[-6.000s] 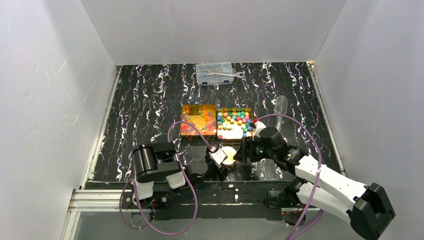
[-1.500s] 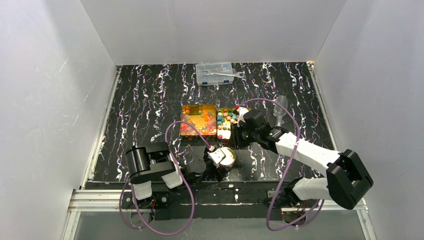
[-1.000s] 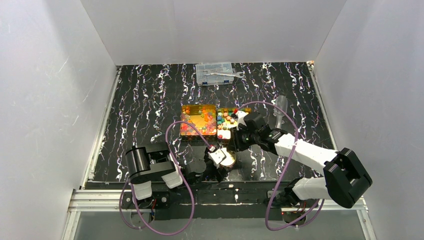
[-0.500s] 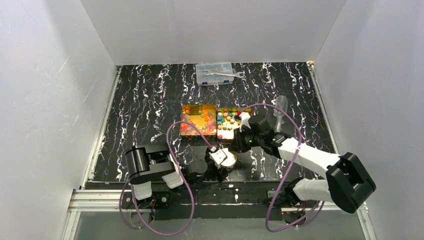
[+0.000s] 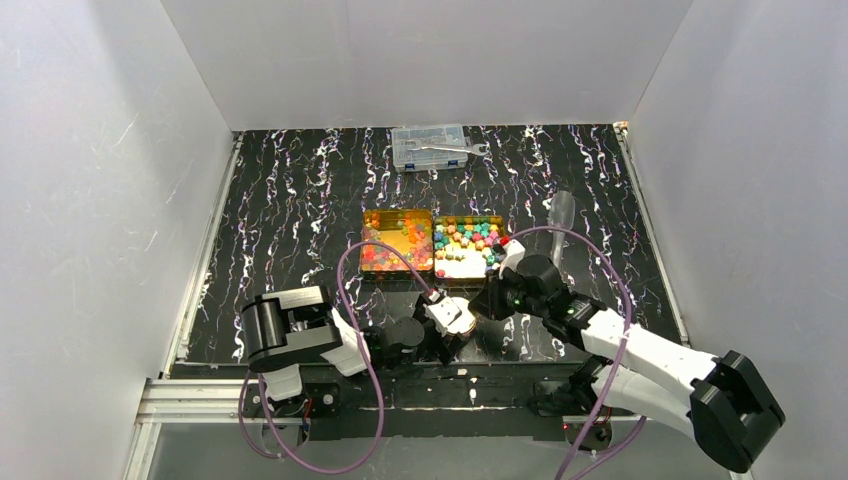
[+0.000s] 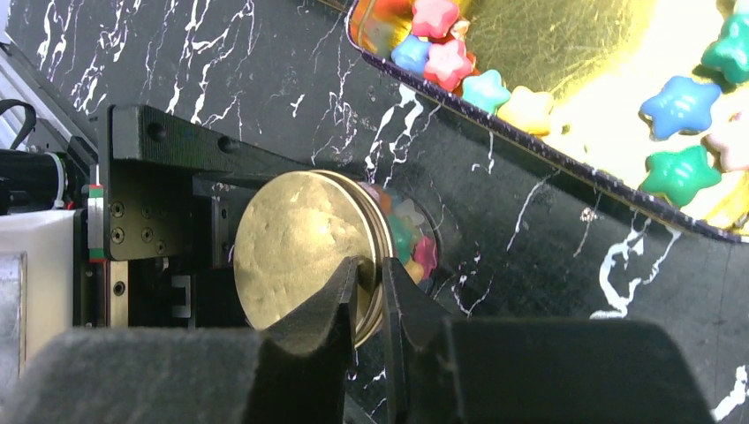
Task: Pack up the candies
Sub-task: Screw the bottle lid onto the packing bottle.
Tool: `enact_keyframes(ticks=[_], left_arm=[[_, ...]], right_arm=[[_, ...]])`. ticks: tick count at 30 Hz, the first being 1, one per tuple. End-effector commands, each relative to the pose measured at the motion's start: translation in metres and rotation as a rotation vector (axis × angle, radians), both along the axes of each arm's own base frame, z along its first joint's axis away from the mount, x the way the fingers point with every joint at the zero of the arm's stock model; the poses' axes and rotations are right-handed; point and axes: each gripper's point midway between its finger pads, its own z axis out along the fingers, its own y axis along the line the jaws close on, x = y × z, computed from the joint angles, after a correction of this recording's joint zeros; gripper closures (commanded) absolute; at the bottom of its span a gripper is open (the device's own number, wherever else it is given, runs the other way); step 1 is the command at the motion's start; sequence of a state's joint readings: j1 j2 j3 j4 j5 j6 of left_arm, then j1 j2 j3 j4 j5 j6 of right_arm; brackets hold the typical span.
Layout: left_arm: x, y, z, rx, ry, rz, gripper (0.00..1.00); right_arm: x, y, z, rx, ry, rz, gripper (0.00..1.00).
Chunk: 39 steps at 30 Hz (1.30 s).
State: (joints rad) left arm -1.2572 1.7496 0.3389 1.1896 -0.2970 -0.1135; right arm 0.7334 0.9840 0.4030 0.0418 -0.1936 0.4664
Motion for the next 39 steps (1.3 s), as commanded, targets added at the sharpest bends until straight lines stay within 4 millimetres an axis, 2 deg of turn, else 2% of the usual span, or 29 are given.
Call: enact_keyframes(ticks=[1, 10, 16, 21, 26, 27, 29, 34, 39], left_arm=[[0.018, 0.046, -0.044, 0.209, 0.064, 0.183, 0.85], [0.018, 0.047, -0.040, 0.213, 0.072, 0.192, 0.86], [0.015, 0.056, -0.038, 0.217, 0.068, 0.193, 0.87], [0.013, 0.066, -0.038, 0.254, 0.067, 0.195, 0.87], [0.007, 0.069, -0.039, 0.271, 0.074, 0.156, 0.89], [0.002, 0.068, -0.038, 0.272, 0.077, 0.114, 0.90], [0.000, 0.068, -0.037, 0.269, 0.076, 0.099, 0.90], [-0.007, 0.064, -0.029, 0.252, 0.064, 0.037, 0.91], [-0.012, 0.061, -0.025, 0.244, 0.066, -0.007, 0.91]], right_arm=[[-0.071, -0.003, -0.028, -0.024, 0.245, 0.101, 0.80], [-0.103, 0.013, -0.023, 0.008, 0.236, 0.086, 0.81], [-0.111, 0.017, -0.022, -0.003, 0.247, 0.065, 0.81], [-0.112, 0.020, -0.008, -0.004, 0.218, 0.032, 0.79], [-0.088, 0.006, 0.010, -0.099, 0.097, -0.041, 0.70], [-0.072, 0.005, 0.027, -0.151, 0.012, -0.065, 0.63], [-0.064, 0.007, 0.037, -0.175, -0.033, -0.061, 0.59], [-0.044, 0.013, 0.056, -0.223, -0.108, -0.031, 0.56], [-0.020, 0.022, 0.062, -0.214, -0.109, 0.010, 0.56]])
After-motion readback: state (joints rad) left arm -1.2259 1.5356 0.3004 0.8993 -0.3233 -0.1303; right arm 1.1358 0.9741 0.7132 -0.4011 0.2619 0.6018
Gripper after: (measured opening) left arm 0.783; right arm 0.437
